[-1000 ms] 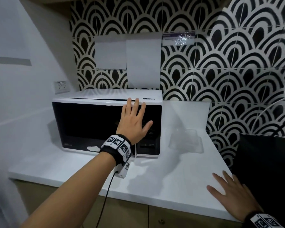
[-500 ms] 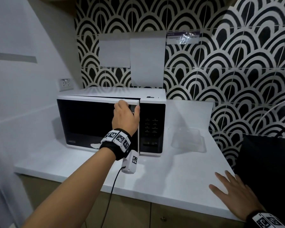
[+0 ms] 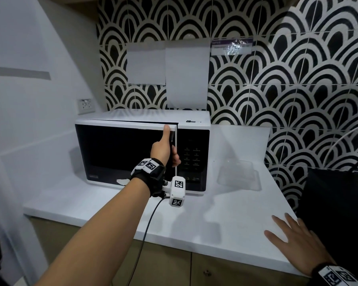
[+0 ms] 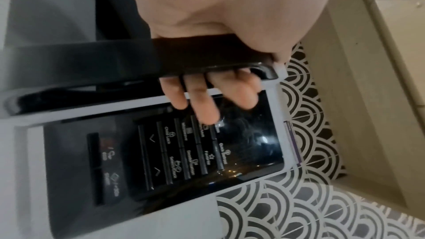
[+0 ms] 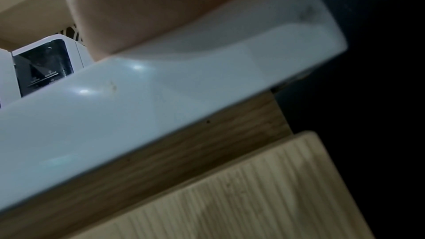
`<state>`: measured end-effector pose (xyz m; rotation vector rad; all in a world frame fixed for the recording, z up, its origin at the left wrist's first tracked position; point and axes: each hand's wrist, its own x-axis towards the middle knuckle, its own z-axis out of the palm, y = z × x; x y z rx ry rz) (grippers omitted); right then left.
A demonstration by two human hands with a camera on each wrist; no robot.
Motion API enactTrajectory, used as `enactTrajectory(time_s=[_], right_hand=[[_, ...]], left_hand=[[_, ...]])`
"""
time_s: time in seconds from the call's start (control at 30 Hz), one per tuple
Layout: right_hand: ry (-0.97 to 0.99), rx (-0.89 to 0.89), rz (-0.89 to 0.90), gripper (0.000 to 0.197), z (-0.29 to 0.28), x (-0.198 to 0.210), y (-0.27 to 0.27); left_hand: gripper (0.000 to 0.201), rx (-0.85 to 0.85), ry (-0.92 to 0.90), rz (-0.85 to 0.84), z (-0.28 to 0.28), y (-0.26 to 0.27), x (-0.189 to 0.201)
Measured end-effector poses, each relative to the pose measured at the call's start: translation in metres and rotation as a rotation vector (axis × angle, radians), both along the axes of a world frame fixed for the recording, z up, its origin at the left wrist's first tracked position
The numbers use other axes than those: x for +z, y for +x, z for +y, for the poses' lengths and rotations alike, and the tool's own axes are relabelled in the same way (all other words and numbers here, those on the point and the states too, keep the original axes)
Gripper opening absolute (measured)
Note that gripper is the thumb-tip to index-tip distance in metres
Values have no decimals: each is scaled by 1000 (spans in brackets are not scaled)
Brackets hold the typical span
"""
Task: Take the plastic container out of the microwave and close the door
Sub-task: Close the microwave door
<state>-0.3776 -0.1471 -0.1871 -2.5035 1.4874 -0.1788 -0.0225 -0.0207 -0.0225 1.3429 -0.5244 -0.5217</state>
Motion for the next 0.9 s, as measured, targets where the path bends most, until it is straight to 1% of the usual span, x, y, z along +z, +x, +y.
enactTrajectory(time_s=[0.07,0.13,0.27,0.43,0.53,0.63,0.67,0.77,0.9], right_hand=[[2,0,3,75,0,0,0],[2,-1,6,75,0,0,0],[-5,0,13,77,-2,-3,0],[-12,2,27,76,-4,-4,0],[-11,4,29,77,-2,-4,0],[-16,1,21,76,-2,-3,0],[-18,-1,20,76,-2,-2,-1],[-14,2,17,76,-1,-3,-1],[-10,-3,7,76,-3,-4,0]], left_hand=[[80,28,4,-61,-2,0,-1],[77,57,-2,-86,-4,-1,-3],[70,107,-46,-105,-7,-3,-8],[65,140,-44,-103,-12,-5,-3],[67,172,9,-134,-14,-6,-3],[56,228,158,-231,-16,-8,1],[56,240,177,-241,-17,-8,2],[65,240,175,-238,-23,-5,4],[65,252,159,-232,-29,-3,0]])
